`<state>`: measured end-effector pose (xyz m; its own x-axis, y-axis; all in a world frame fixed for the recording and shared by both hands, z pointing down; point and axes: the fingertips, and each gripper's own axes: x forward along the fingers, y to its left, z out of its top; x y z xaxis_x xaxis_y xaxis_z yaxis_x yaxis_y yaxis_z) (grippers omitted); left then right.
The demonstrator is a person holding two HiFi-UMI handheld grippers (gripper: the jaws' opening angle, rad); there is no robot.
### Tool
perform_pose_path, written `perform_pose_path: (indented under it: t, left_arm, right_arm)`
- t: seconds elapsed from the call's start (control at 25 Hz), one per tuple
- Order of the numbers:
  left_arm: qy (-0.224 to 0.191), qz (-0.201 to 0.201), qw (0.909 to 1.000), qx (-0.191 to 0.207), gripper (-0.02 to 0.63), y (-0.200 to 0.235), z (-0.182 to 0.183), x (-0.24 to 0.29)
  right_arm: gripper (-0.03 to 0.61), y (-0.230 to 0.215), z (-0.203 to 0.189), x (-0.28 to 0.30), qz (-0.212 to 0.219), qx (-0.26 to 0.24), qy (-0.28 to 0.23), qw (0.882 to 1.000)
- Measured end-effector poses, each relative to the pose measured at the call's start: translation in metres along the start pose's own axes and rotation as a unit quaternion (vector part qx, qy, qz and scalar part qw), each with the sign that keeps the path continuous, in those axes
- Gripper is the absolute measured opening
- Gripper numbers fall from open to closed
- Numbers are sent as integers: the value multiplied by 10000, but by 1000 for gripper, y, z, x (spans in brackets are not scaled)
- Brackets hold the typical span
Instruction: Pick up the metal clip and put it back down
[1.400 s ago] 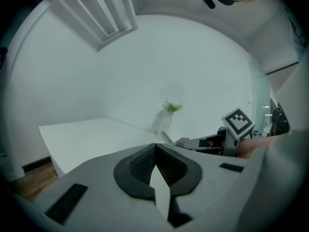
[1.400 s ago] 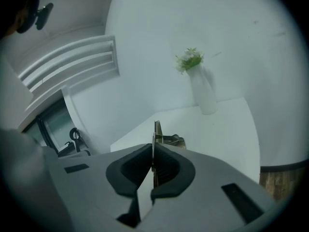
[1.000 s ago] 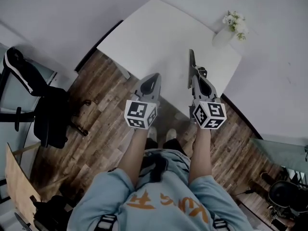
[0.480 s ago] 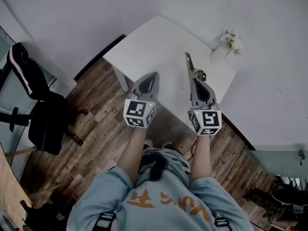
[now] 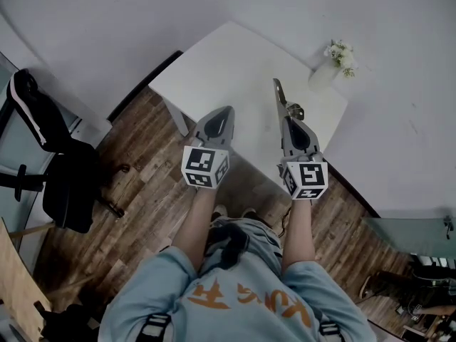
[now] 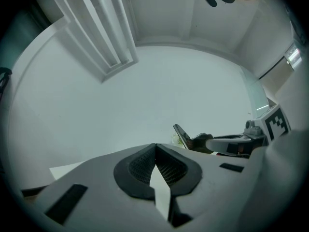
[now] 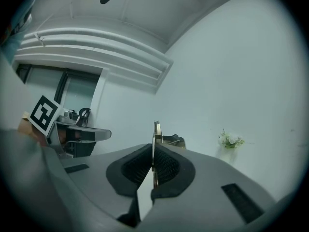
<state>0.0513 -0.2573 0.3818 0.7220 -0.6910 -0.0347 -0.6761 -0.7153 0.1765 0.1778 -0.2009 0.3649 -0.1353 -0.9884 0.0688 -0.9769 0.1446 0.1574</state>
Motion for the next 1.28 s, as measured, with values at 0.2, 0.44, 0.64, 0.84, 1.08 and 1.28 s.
perform_pose_path:
  t: [0.2,0.44,0.64,0.84,1.08,1.28]
  left_arm:
    - [59,47,10000,-23,25,5,-5,5]
    - [160,166,9997,-107,25,14,-17,14]
    - [364,409,9982,-242,25,35,-39,18]
    - [541,698,9953,-396,25,60,-57,20]
    - [856,1053,9893,-537,25,86,-87,11]
    - [1114,1304,9830,-652,25,109,-110,3]
  right_arm:
    - [15,-3,-6,5,57,138,44,9999]
    - [15,-8,-35,27,309,682,287,9968]
    - [15,4,-78,59,573,967,763,9907]
    - [15,15,-118,96,883,1574,1136,9770]
    - [17,32,-170,141,1352,2464,1696,9446]
    - [17,55,-203,171,1741,3096,2095,9110]
